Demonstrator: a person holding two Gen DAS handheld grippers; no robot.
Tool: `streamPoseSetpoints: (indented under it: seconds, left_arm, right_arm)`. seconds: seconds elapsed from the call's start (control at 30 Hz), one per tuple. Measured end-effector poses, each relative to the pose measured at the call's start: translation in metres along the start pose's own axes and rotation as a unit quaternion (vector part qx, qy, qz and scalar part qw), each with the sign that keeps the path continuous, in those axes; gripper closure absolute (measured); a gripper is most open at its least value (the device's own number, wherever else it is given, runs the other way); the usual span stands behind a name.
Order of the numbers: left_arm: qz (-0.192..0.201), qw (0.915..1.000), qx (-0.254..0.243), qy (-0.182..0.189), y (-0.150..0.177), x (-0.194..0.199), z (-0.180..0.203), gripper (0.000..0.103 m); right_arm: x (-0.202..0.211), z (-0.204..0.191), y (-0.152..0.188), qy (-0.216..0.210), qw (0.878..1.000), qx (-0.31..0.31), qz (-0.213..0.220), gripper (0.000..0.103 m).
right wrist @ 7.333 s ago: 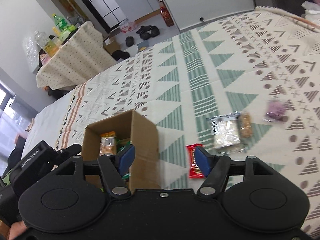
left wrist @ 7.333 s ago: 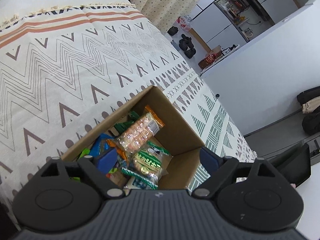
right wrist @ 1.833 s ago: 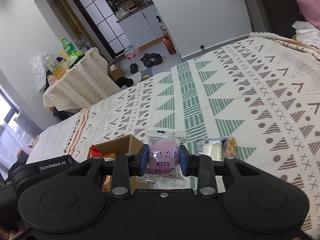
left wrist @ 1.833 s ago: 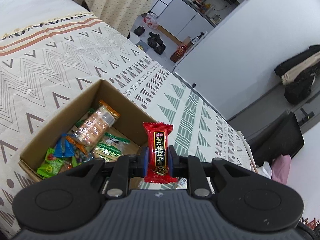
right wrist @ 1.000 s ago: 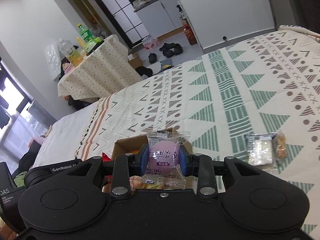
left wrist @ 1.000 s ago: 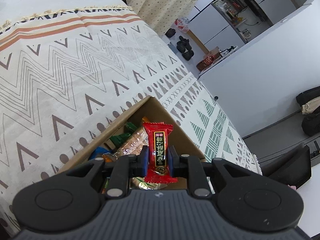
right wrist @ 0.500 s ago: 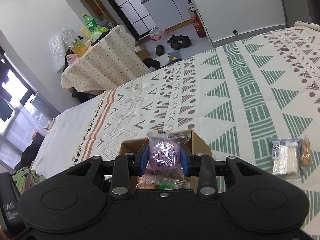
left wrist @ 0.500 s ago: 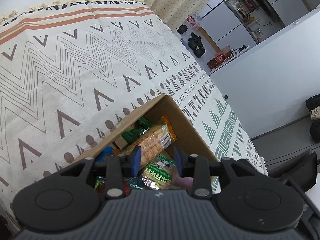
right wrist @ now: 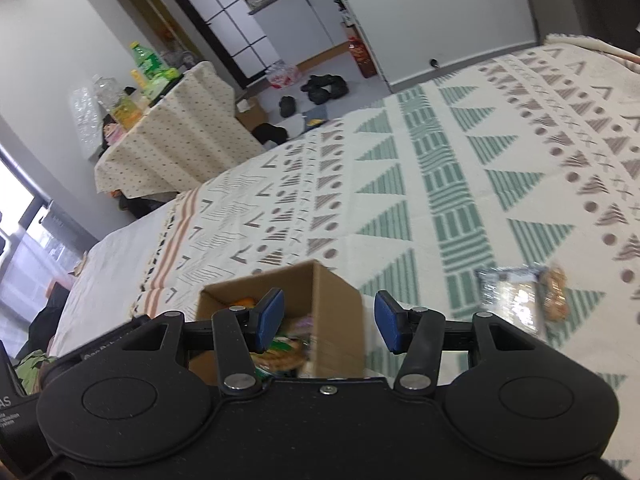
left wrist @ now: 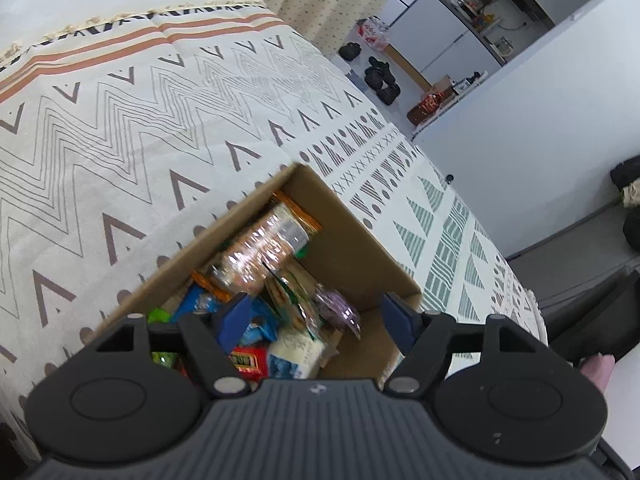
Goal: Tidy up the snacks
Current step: 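Withdraw both grippers toward the white pack and orange-wrapped snack on the bed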
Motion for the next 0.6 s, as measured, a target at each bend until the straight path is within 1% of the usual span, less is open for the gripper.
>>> streamPoseSetpoints:
  seconds: [0.2,0.37,0.5,0.6]
  left_arm:
    - [0.005,0.9995,-0.031,0.003,0.014,0.008,0.017,0.031]
    - [0.009,0.9989,-0.045,0.006,0.022,0.013,0.028,0.028]
    - [0.002,0.9981,-0.058,0.019,0.029,0.015,0.04,0.027]
    - [0.009,0.9972,-0.072,0.018,0.037,0.017,0.049,0.027]
  right_arm:
    - [0.021,0.017,0.002,0.014,1.0,-0.009,0.005,0.048]
    - [0.039,0.031,0.002,0.023,1.0,-0.016,0.013,0.043]
    - [0.054,0.043,0.001,0.027,0.999,-0.021,0.021,0.042]
    - [0.064,0.053,0.001,0.033,0.999,-0.026,0.028,0.041]
Point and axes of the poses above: each gripper's, at about its wrist camera, not at the fingertips, and x roughly against the way its jaws point, z to its right, y to its underside, the point moved 2 cm from there along -x, roughly the way its jaws point, and after that the axes turned 12 degrees about -y, right-handed, at the moved point
